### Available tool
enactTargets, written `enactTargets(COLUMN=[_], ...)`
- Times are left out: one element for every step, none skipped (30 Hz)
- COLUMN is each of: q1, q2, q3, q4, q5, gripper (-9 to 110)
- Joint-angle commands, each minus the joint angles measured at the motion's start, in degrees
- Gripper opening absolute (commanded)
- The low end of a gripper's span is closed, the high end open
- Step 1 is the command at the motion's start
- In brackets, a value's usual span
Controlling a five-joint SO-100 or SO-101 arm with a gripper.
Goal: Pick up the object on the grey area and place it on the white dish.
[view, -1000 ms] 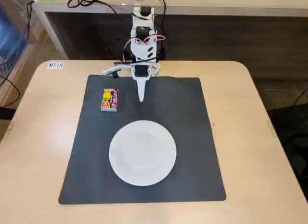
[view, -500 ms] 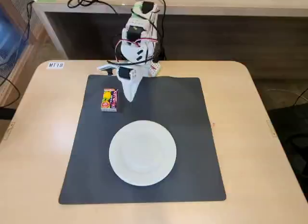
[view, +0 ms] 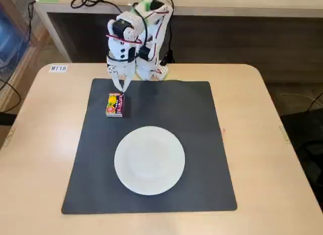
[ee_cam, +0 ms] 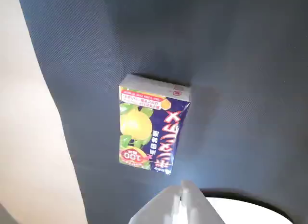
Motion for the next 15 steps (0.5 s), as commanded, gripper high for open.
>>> enactTargets(q1=[-1.2,-1.5,-1.8,-2.2,-2.4,-2.5,-2.6,-2.7,-2.7,-2.7,-2.7,-2.6,-2.6,-2.5,-2.5], q2=[-5.0,-6.3,-7.3,-7.8,-8.3,-8.6,-9.1,-9.5,-10.1,-10.8,-11.6,-12.5,-13.4,-14.2,-15.1], q3=[-6.4,-7.1,-7.4,-7.5,-7.5,-7.5,-7.5,-7.5,-7.5,-7.5,-7.5,-7.5,-7.5,-7.5,-7.5], q4=[1.8,1.9,1.9,1.8,1.8,2.0,2.2,2.4,2.5,2.5,2.5,2.6,2.5,2.3,2.1], q5=[0.5,0.5,0.6,0.6,0.7,0.7,0.6,0.6,0.6,0.6,0.8,1.2,1.6,1.8,2.2], gripper=[17,21,24,27,29,32,34,35,37,38,38,38,38,38,38])
